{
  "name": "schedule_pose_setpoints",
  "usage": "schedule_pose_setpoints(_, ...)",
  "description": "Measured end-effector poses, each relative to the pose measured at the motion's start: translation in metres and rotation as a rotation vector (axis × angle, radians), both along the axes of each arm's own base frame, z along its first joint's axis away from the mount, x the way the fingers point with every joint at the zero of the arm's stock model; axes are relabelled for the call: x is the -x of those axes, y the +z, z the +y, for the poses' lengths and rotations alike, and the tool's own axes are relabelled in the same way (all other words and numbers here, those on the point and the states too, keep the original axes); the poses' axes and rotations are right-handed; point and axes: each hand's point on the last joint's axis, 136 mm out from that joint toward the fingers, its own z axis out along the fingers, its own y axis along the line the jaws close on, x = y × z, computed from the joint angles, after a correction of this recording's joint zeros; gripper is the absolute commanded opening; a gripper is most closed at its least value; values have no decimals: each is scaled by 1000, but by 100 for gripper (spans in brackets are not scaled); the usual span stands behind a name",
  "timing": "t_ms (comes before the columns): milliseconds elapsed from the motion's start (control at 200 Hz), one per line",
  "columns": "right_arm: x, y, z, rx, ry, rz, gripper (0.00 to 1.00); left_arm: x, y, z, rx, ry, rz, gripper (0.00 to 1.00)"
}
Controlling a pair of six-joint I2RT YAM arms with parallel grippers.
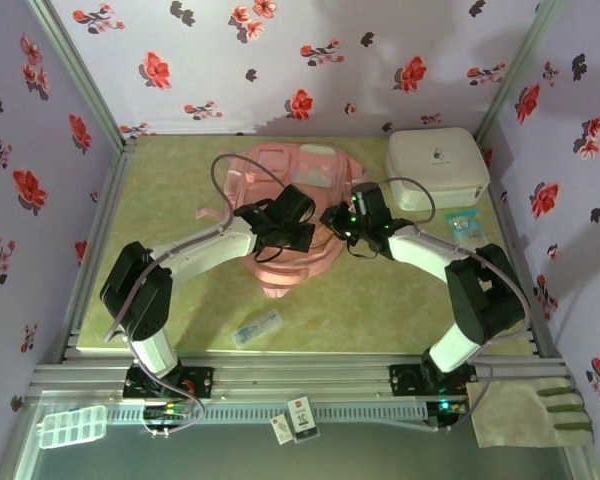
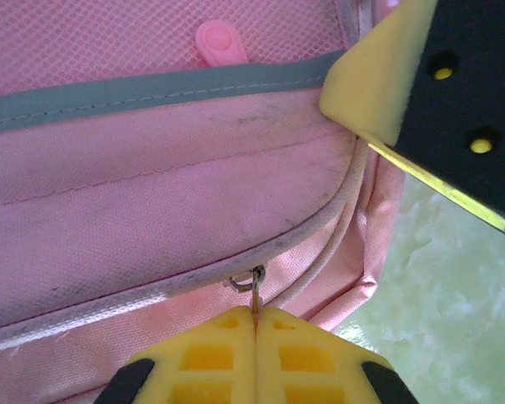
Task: Pack the student bag
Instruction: Unzip the student bag at the top-center of the table.
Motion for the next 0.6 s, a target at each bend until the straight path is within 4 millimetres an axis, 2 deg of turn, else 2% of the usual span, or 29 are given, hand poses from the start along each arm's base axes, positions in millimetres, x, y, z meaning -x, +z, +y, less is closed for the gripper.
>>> schedule_pose_setpoints(215, -11, 5, -8, 93, -13, -36, 10, -3, 4, 1, -9, -70, 1, 0)
schedule_pose_setpoints(365, -20, 7, -15, 164, -6, -52, 9, -9, 3, 9, -40, -96, -14, 0)
schedule_pose_setpoints(600, -40, -10, -37, 229, -26, -39, 9, -21, -5, 52, -97, -54, -18, 0)
